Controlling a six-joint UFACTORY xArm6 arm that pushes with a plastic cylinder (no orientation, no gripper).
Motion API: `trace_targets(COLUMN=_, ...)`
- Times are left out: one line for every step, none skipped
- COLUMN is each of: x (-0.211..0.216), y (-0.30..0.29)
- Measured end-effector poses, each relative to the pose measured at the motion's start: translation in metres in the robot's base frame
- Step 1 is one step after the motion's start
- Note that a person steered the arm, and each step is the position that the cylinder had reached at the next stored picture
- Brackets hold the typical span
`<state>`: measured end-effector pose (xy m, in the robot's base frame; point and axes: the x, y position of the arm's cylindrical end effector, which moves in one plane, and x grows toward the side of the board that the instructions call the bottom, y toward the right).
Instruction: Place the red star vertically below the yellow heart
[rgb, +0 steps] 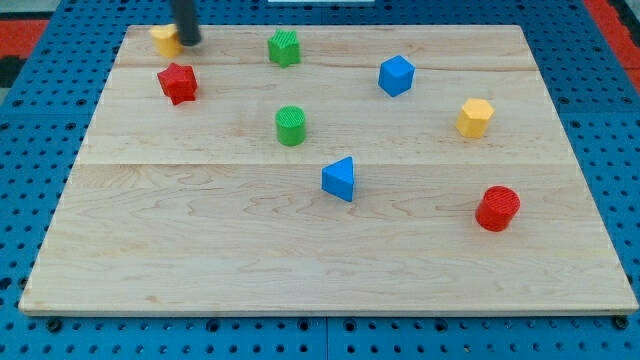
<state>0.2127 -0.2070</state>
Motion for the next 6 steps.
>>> trace_targets(x=0.005, y=0.047)
trace_targets(x=0.081, y=0.073)
trace_targets(x=0.096, y=0.061)
trace_targets(x=0.103, y=0.050)
trace_targets(x=0.128, y=0.013)
trace_targets(x=0.110, y=-0.014)
